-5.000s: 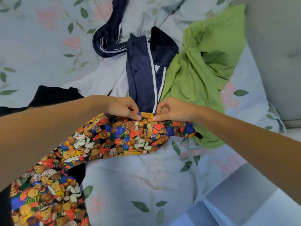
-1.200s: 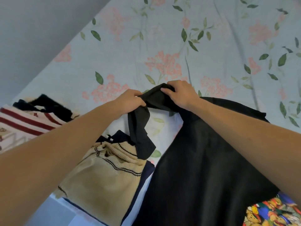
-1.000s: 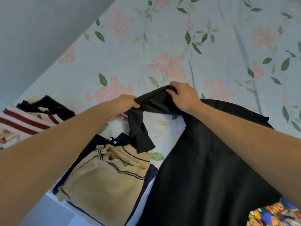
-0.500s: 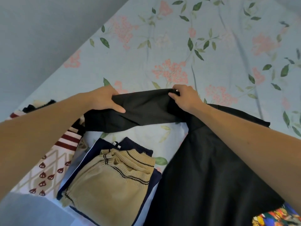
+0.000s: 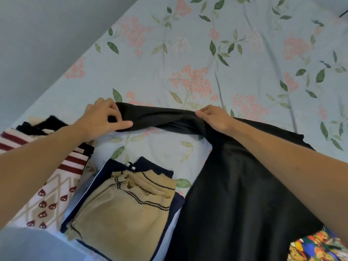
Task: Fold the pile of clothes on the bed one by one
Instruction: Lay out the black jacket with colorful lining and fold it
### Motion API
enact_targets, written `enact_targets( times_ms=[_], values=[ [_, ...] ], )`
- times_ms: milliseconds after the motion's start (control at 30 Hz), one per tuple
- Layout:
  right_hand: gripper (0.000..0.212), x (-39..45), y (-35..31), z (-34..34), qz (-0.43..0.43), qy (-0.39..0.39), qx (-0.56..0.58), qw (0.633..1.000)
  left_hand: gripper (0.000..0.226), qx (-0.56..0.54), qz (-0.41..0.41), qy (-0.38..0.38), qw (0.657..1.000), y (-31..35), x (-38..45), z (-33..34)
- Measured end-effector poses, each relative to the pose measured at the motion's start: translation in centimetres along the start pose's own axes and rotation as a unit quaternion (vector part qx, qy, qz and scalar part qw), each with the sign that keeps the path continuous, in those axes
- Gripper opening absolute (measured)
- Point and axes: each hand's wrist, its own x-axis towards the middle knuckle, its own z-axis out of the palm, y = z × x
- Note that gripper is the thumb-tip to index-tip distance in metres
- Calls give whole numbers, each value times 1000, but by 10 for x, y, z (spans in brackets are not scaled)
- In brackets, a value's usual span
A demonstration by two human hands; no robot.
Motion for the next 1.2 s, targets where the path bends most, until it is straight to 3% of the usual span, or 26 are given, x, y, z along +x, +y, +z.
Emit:
enact_targets(
  times_ms=[33, 100, 133, 167, 233, 267, 333, 367, 433, 467, 500, 533, 600, 667, 700, 800, 867, 933, 1000, 1067, 1100, 1133, 1200],
  values=[
    [46, 5, 0, 2, -10, 1, -40, 999, 47, -14, -9, 12, 1000, 0, -1, 0],
    [11, 10, -4, 7, -15, -10, -107, 994, 34, 26, -11, 119, 993, 1, 3, 1],
    [19, 12, -5, 11, -13, -16, -118, 993, 24, 38, -23, 147, 988, 2, 7, 1],
    [34, 11, -8, 15, -5, -25, -120, 992, 31, 35, -52, 137, 989, 4, 13, -1],
    [43, 9, -12, 19, -3, -19, -101, 995, 57, 6, -125, 21, 992, 4, 24, -6],
    [36, 10, -11, 19, -18, -3, -90, 996, 64, 14, -148, -45, 988, 4, 28, -9],
    [12, 10, -13, 13, -52, 57, -58, 995, 51, -1, -177, -132, 975, 6, 29, -21],
    [16, 8, -15, 9, -65, 96, -43, 992, 40, -40, -176, -121, 976, 7, 31, -27],
    [16, 10, -16, 5, -92, 182, -26, 979, 30, -107, -152, -5, 983, 8, 35, -39],
    [8, 12, -16, 5, -98, 224, -46, 969, 34, -127, -144, 68, 979, 8, 39, -44],
    [13, 13, -17, 7, -94, 270, -93, 954, 44, -162, -151, 116, 968, 8, 42, -47],
    [30, 16, -16, 11, -87, 303, -146, 938, 60, -226, -179, 128, 949, 6, 44, -50],
    [58, 19, -19, 22, -91, 353, -212, 907, 83, -377, -264, 83, 884, 1, 50, -46],
    [66, 20, -15, 39, -137, 329, -241, 903, 73, -443, -315, 31, 839, 1, 55, -36],
    [66, 22, -10, 49, -153, 278, -249, 915, 65, -459, -328, 43, 824, 4, 59, -31],
    [73, 27, 8, 79, -108, 136, -292, 940, 61, -514, -348, 148, 770, 12, 80, -15],
    [75, 29, 12, 88, -82, 133, -290, 944, 56, -532, -350, 206, 743, 20, 94, -11],
    [77, 30, 9, 88, -80, 126, -268, 952, 47, -538, -334, 219, 742, 30, 103, -8],
    [80, 27, 3, 77, -70, 105, -171, 977, 36, -513, -290, 238, 772, 46, 107, -7],
    [73, 17, -11, 63, -38, 99, 97, 990, 32, -479, -221, 268, 806, 71, 105, -7],
    [70, 10, -19, 56, -18, 105, 271, 957, 32, -445, -186, 274, 832, 90, 101, -5],
    [69, 4, -25, 49, 1, 106, 421, 901, 31, -405, -149, 270, 861, 112, 95, -1],
    [76, -9, -31, 34, 10, 59, 613, 788, 28, -342, -60, 225, 910, 161, 81, 18]
  ],
)
